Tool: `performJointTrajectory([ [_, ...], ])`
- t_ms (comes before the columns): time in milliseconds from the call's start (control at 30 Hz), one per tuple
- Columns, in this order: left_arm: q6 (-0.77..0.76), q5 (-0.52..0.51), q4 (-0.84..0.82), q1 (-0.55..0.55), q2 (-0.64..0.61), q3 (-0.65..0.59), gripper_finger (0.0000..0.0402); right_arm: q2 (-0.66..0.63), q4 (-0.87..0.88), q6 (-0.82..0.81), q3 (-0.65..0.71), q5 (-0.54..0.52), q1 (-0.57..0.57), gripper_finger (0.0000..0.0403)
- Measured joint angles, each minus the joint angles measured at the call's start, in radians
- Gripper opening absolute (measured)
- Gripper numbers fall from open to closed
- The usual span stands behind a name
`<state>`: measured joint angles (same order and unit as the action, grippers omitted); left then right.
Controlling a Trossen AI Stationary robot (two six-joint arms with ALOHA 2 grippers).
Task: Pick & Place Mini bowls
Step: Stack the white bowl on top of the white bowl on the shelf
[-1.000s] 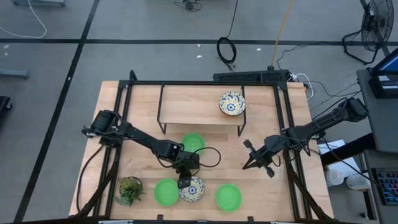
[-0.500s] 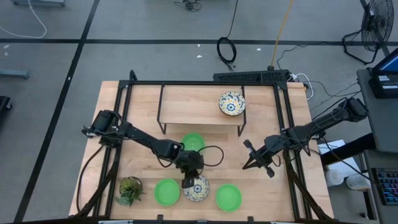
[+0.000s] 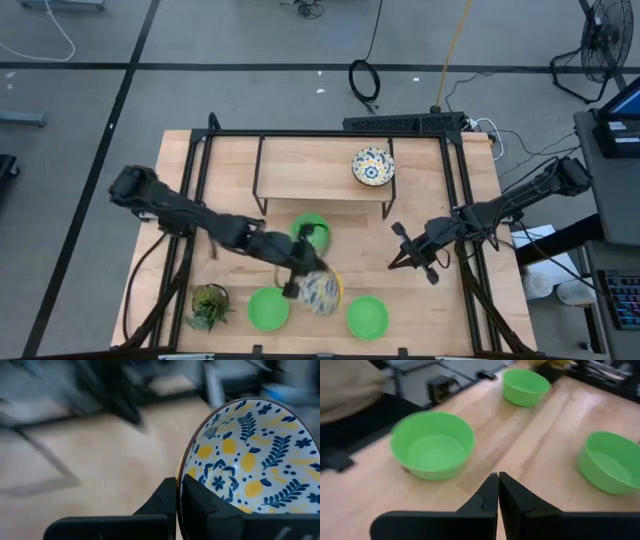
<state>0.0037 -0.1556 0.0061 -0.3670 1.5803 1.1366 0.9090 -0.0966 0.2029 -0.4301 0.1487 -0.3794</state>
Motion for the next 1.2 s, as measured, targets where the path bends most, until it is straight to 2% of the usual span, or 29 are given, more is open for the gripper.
performJointTrajectory([
  [67, 0.089, -0.199, 0.002, -0.031, -0.051, 0.001, 0.0012, 0.000, 0.002, -0.006, 0.000, -0.037, 0.000, 0.0000],
  [267, 0.258, -0.936, 0.014, -0.105, -0.094, 0.001, 0.0011, 0.000, 0.000, -0.048, 0.000, -0.102, 0.000, 0.0000],
  [367, 0.319, -1.201, 0.016, -0.118, -0.081, 0.000, 0.0010, 0.000, -0.011, -0.073, 0.000, -0.101, 0.000, 0.0000],
  [467, 0.344, -1.375, 0.012, -0.115, -0.055, 0.000, 0.0010, 0.012, -0.071, -0.088, 0.000, -0.148, 0.000, 0.0000],
  [533, 0.374, -1.412, 0.028, -0.103, -0.036, 0.000, 0.0010, 0.042, -0.157, -0.082, 0.000, -0.232, 0.000, 0.0000],
  [700, 0.482, -1.411, 0.125, -0.071, 0.014, 0.000, 0.0010, 0.205, -0.437, -0.006, 0.000, -0.509, 0.003, 0.0001],
  [833, 0.589, -1.414, 0.211, -0.051, 0.049, 0.000, 0.0010, 0.338, -0.650, 0.081, 0.000, -0.699, 0.026, 0.0026],
  [933, 0.634, -1.417, 0.238, -0.045, 0.066, 0.000, 0.0010, 0.389, -0.708, 0.108, -0.030, -0.752, 0.038, 0.0069],
  [1200, 0.700, -1.417, 0.288, -0.063, 0.070, 0.000, 0.0010, 0.439, -0.715, 0.099, -0.213, -0.754, 0.075, 0.0212],
])
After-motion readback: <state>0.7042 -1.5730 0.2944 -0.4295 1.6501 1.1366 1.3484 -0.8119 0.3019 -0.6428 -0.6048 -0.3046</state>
